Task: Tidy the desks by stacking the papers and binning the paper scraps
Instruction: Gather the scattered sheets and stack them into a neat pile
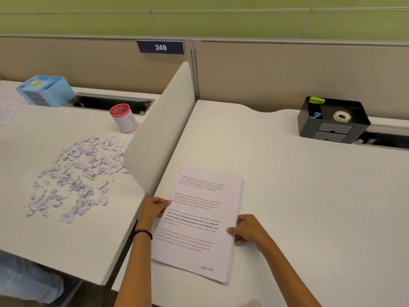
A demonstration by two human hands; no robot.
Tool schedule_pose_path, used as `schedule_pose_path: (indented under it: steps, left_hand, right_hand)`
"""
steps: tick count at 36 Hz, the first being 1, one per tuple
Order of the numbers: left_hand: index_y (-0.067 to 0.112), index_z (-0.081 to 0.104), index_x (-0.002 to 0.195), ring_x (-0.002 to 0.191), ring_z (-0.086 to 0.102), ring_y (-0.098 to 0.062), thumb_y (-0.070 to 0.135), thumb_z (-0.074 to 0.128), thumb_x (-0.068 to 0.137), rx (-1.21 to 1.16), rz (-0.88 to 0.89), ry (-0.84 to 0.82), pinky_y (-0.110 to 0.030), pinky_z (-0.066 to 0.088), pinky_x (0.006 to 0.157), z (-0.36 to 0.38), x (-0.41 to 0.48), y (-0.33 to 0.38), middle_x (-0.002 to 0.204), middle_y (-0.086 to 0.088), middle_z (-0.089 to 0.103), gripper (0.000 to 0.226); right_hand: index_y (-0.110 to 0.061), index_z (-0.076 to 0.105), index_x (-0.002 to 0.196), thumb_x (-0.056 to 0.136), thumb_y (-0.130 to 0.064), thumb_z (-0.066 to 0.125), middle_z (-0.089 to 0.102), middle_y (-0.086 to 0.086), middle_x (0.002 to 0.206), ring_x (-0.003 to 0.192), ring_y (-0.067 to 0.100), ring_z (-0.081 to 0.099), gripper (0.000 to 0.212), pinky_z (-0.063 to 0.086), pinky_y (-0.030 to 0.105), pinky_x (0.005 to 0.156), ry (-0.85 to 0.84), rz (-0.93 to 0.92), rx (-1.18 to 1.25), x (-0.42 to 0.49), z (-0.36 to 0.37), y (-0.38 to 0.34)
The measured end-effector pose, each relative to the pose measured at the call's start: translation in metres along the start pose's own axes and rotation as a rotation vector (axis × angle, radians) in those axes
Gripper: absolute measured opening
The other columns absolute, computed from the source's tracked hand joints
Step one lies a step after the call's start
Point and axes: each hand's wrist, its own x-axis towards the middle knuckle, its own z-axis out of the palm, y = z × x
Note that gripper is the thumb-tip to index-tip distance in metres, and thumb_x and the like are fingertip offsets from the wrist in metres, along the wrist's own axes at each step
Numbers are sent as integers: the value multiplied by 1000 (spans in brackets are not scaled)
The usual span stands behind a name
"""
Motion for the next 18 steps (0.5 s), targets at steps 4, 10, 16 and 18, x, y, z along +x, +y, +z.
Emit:
schedule_pose_path:
  steps: [4,10,16,18]
  left_hand:
    - [2,69,81,64,65,-20,11,71,82,5,-8,-9,-21,54,55,-1,3,-2,71,-8,70,9]
    - [-1,68,83,71,66,-26,12,71,82,14,-8,-9,-33,56,70,-1,6,-5,78,-15,70,13]
    - [0,69,82,69,65,-26,14,72,81,40,12,8,-31,55,65,0,5,-6,76,-14,70,14]
    - [-1,68,81,67,65,-25,14,72,81,47,20,15,-29,54,62,1,4,-6,76,-14,70,15]
  right_hand:
    - [5,63,97,74,-2,74,62,0,56,53,20,60,26,55,31,55,4,-1,4,0,0,1]
    - [4,62,98,74,-4,74,66,8,68,55,20,61,28,54,30,54,2,-4,-3,1,0,2]
    - [6,62,98,75,-6,74,67,14,77,56,20,63,28,54,30,53,-1,-22,-1,2,0,4]
    - [5,62,98,76,-7,74,68,17,80,58,22,64,28,54,30,53,0,-30,2,2,-1,4]
